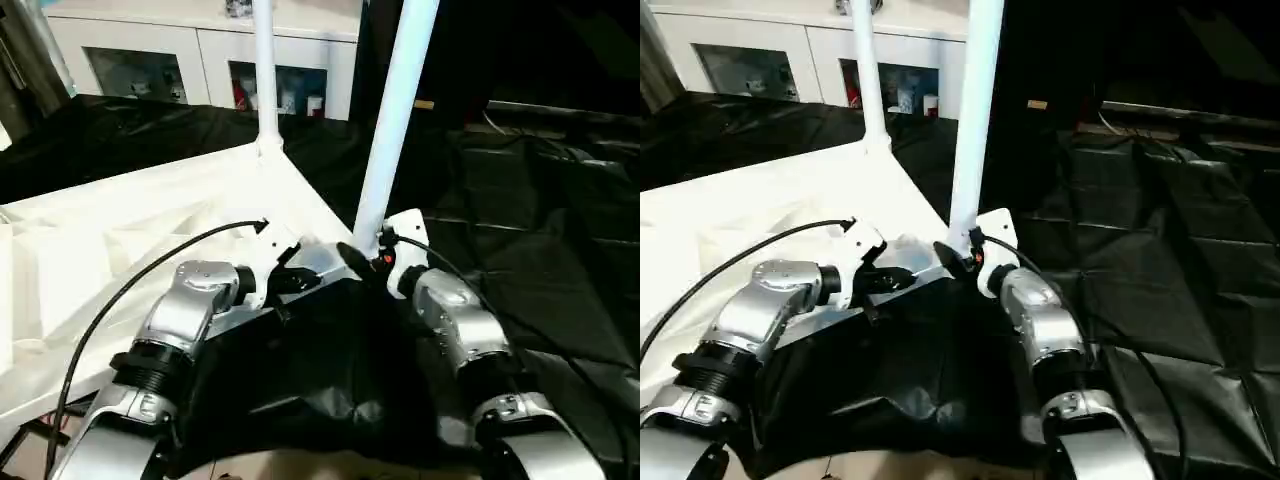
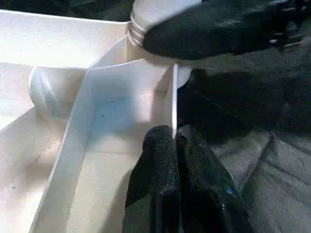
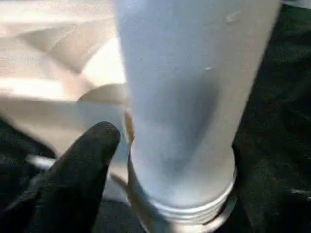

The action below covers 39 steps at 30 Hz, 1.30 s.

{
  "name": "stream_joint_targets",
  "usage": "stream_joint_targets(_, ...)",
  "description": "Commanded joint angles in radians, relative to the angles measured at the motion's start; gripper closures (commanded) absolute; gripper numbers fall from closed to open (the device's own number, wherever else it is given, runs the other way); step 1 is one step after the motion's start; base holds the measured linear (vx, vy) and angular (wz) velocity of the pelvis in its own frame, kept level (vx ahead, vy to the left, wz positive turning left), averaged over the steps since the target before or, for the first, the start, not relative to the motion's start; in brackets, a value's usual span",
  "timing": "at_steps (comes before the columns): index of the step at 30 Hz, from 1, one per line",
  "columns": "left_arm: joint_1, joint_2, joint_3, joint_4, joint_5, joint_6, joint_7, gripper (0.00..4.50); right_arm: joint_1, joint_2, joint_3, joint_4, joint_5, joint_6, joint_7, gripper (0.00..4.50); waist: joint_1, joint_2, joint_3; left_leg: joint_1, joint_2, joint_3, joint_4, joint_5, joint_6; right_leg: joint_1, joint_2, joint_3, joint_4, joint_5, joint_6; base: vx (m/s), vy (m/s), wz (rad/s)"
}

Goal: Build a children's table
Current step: Rotate leg to tighten

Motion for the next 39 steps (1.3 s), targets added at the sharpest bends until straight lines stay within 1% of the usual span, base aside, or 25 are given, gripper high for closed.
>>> stream_joint_targets(1, -0.013, -0.034, -0.046, -0.049, -0.038, -0.05, -0.041, 4.5, 0.011, 0.04, 0.138, -0.042, 0.007, 0.01, 0.172, 0.66, 0.002, 0.003, -0.056, -0.008, -0.011, 0.017, -0.067, -0.171, 0.033, 0.06, -0.043, 0.02, -0.068, -0.159, -0.208, 0.0, 0.0, 0.0)
stream_joint_targets(3, -0.004, -0.014, -0.051, -0.061, -0.047, -0.056, -0.08, 4.5, 0.019, 0.003, 0.145, -0.07, 0.019, 0.012, 0.24, 0.66, 0.002, 0.003, -0.058, -0.008, -0.011, 0.017, -0.066, -0.161, 0.039, 0.062, -0.043, 0.02, -0.066, -0.14, -0.216, 0.0, 0.0, 0.0)
stream_joint_targets(4, 0.0, -0.007, -0.053, -0.065, -0.05, -0.063, -0.097, 4.5, 0.021, -0.01, 0.147, -0.079, 0.025, 0.015, 0.262, 0.66, 0.002, 0.003, -0.058, -0.008, -0.01, 0.018, -0.064, -0.148, 0.047, 0.063, -0.042, 0.02, -0.062, -0.105, -0.229, 0.0, 0.0, 0.0)
stream_joint_targets(5, 0.011, 0.017, -0.059, -0.078, -0.061, -0.081, -0.147, 4.5, 0.029, -0.045, 0.154, -0.106, 0.039, 0.027, 0.329, 0.66, 0.001, 0.0, -0.058, -0.008, -0.011, 0.018, -0.064, -0.145, 0.05, 0.063, -0.042, 0.02, -0.062, -0.099, -0.232, 0.0, 0.0, 0.0)
stream_joint_targets(6, 0.011, 0.018, -0.059, -0.079, -0.061, -0.082, -0.149, 4.5, 0.029, -0.046, 0.154, -0.106, 0.039, 0.027, 0.331, 0.66, 0.004, 0.001, -0.06, -0.006, -0.01, 0.018, -0.063, -0.143, 0.057, 0.064, -0.043, 0.019, -0.06, -0.088, -0.238, 0.0, 0.0, 0.0)
stream_joint_targets(7, 0.023, 0.042, -0.062, -0.095, -0.077, -0.094, -0.203, 4.5, 0.039, -0.086, 0.164, -0.132, 0.052, 0.037, 0.404, 0.66, 0.003, 0.002, -0.058, -0.007, -0.009, 0.019, -0.064, -0.145, 0.059, 0.062, -0.043, 0.02, -0.061, -0.087, -0.241, 0.0, 0.0, 0.0)
stream_joint_targets(8, 0.028, 0.053, -0.064, -0.103, -0.083, -0.093, -0.226, 4.5, 0.042, -0.102, 0.169, -0.14, 0.056, 0.043, 0.433, 0.66, 0.005, 0.0, -0.058, -0.006, -0.008, 0.019, -0.062, -0.146, 0.066, 0.064, -0.043, 0.02, -0.059, -0.082, -0.245, 0.0, 0.0, 0.0)
stream_joint_targets(9, 0.031, 0.06, -0.064, -0.107, -0.087, -0.093, -0.239, 4.5, 0.043, -0.112, 0.171, -0.145, 0.059, 0.046, 0.45, 0.66, 0.007, 0.002, -0.058, -0.004, -0.007, 0.02, -0.063, -0.148, 0.071, 0.06, -0.043, 0.02, -0.059, -0.081, -0.251, 0.0, 0.0, 0.0)
stream_joint_targets(10, 0.035, 0.078, -0.067, -0.113, -0.087, -0.091, -0.263, 4.5, 0.046, -0.134, 0.174, -0.156, 0.066, 0.058, 0.492, 0.66, 0.011, 0.003, -0.058, 0.0, -0.004, 0.022, -0.062, -0.15, 0.073, 0.057, -0.044, 0.02, -0.059, -0.08, -0.257, 0.0, 0.0, 0.0)
stream_joint_targets(11, 0.036, 0.083, -0.068, -0.113, -0.086, -0.093, -0.269, 4.5, 0.047, -0.141, 0.176, -0.16, 0.068, 0.063, 0.505, 0.66, 0.013, 0.002, -0.058, 0.0, -0.004, 0.022, -0.062, -0.152, 0.072, 0.058, -0.043, 0.019, -0.058, -0.079, -0.26, 0.0, 0.0, 0.0)
stream_joint_targets(12, 0.039, 0.094, -0.07, -0.114, -0.086, -0.094, -0.283, 4.5, 0.048, -0.153, 0.178, -0.167, 0.072, 0.069, 0.525, 0.66, 0.015, 0.003, -0.056, -0.001, -0.004, 0.023, -0.063, -0.153, 0.071, 0.058, -0.042, 0.019, -0.058, -0.082, -0.259, 0.0, 0.0, 0.0)
stream_joint_targets(13, 0.041, 0.11, -0.073, -0.113, -0.085, -0.098, -0.306, 4.5, 0.049, -0.167, 0.179, -0.174, 0.072, 0.071, 0.549, 0.9, 0.017, 0.003, -0.056, -0.002, -0.004, 0.021, -0.064, -0.16, 0.066, 0.06, -0.043, 0.018, -0.059, -0.1, -0.255, 0.0, 0.0, 0.0)
stream_joint_targets(16, 0.044, 0.127, -0.073, -0.113, -0.086, -0.101, -0.334, 4.5, 0.048, -0.182, 0.181, -0.182, 0.074, 0.09, 0.58, 1.01, 0.019, 0.001, -0.054, 0.0, -0.004, 0.021, -0.066, -0.181, 0.05, 0.058, -0.044, 0.019, -0.063, -0.154, -0.24, 0.0, 0.0, 0.0)
stream_joint_targets(18, 0.045, 0.134, -0.071, -0.111, -0.088, -0.106, -0.339, 4.5, 0.05, -0.192, 0.19, -0.191, 0.072, 0.097, 0.596, 1.29, 0.019, 0.0, -0.054, -0.001, -0.004, 0.021, -0.066, -0.178, 0.049, 0.058, -0.045, 0.019, -0.063, -0.154, -0.238, 0.0, 0.0, 0.0)
stream_joint_targets(21, 0.046, 0.146, -0.07, -0.112, -0.091, -0.106, -0.355, 4.5, 0.052, -0.2, 0.2, -0.201, 0.076, 0.105, 0.616, 1.46, 0.023, -0.003, -0.056, -0.002, -0.005, 0.021, -0.064, -0.152, 0.05, 0.059, -0.045, 0.019, -0.06, -0.138, -0.235, 0.0, 0.0, 0.0)
stream_joint_targets(24, 0.048, 0.152, -0.072, -0.117, -0.094, -0.098, -0.363, 4.5, 0.053, -0.202, 0.205, -0.205, 0.079, 0.114, 0.628, 1.75, 0.025, -0.002, -0.057, -0.002, -0.005, 0.021, -0.063, -0.143, 0.051, 0.059, -0.045, 0.019, -0.058, -0.122, -0.239, 0.0, 0.0, 0.0)
stream_joint_targets(28, 0.05, 0.152, -0.072, -0.118, -0.095, -0.098, -0.36, 4.5, 0.065, -0.19, 0.216, -0.223, 0.082, 0.133, 0.635, 1.86, 0.033, 0.0, -0.058, -0.001, -0.005, 0.022, -0.062, -0.13, 0.05, 0.059, -0.044, 0.019, -0.055, -0.098, -0.241, 0.0, 0.0, 0.0)
stream_joint_targets(30, 0.044, 0.132, -0.064, -0.109, -0.088, -0.095, -0.323, 4.5, 0.074, -0.162, 0.2, -0.224, 0.097, 0.154, 0.604, 1.87, 0.033, 0.0, -0.058, -0.001, -0.005, 0.022, -0.063, -0.133, 0.048, 0.06, -0.044, 0.019, -0.055, -0.1, -0.241, 0.0, 0.0, 0.0)
stream_joint_targets(31, 0.034, 0.112, -0.055, -0.093, -0.08, -0.094, -0.281, 4.5, 0.079, -0.138, 0.188, -0.217, 0.098, 0.155, 0.561, 1.87, 0.034, 0.0, -0.058, -0.002, -0.005, 0.021, -0.063, -0.137, 0.045, 0.06, -0.045, 0.019, -0.056, -0.105, -0.241, 0.0, 0.0, 0.0)
stream_joint_targets(32, 0.031, 0.107, -0.054, -0.09, -0.078, -0.093, -0.272, 4.5, 0.08, -0.133, 0.186, -0.215, 0.097, 0.154, 0.551, 1.87, 0.033, 0.0, -0.056, 0.0, -0.005, 0.023, -0.063, -0.146, 0.04, 0.056, -0.045, 0.02, -0.059, -0.119, -0.237, 0.0, 0.0, 0.0)
stream_joint_targets(33, 0.021, 0.09, -0.047, -0.076, -0.07, -0.091, -0.235, 4.5, 0.082, -0.112, 0.178, -0.203, 0.088, 0.149, 0.505, 1.88, 0.032, -0.002, -0.055, -0.001, -0.007, 0.02, -0.065, -0.159, 0.033, 0.058, -0.046, 0.02, -0.061, -0.149, -0.23, 0.0, 0.0, 0.0)
stream_joint_targets(35, 0.007, 0.066, -0.037, -0.057, -0.058, -0.088, -0.18, 4.5, 0.079, -0.082, 0.163, -0.18, 0.073, 0.136, 0.434, 1.89, 0.028, -0.002, -0.052, 0.001, -0.008, 0.02, -0.068, -0.189, 0.017, 0.054, -0.047, 0.022, -0.071, -0.228, -0.208, 0.0, 0.0, 0.0)
stream_joint_targets(36, -0.003, 0.05, -0.034, -0.044, -0.052, -0.086, -0.151, 4.5, 0.07, -0.054, 0.147, -0.149, 0.059, 0.13, 0.36, 1.89, 0.029, 0.001, -0.052, 0.003, -0.007, 0.018, -0.069, -0.195, 0.011, 0.053, -0.049, 0.021, -0.072, -0.247, -0.201, 0.0, 0.0, 0.0)
stream_joint_targets(37, -0.012, 0.036, -0.031, -0.032, -0.045, -0.082, -0.121, 4.5, 0.062, -0.029, 0.134, -0.121, 0.044, 0.119, 0.29, 1.9, 0.028, 0.0, -0.05, 0.004, -0.008, 0.018, -0.071, -0.214, 0.003, 0.05, -0.048, 0.022, -0.077, -0.288, -0.188, 0.0, 0.0, 0.0)
stream_joint_targets(39, -0.022, 0.019, -0.03, -0.023, -0.04, -0.075, -0.094, 4.5, 0.051, 0.001, 0.118, -0.087, 0.031, 0.111, 0.208, 1.91, 0.025, -0.001, -0.05, 0.003, -0.009, 0.017, -0.072, -0.217, -0.006, 0.051, -0.049, 0.022, -0.078, -0.311, -0.176, 0.0, 0.0, 0.0)
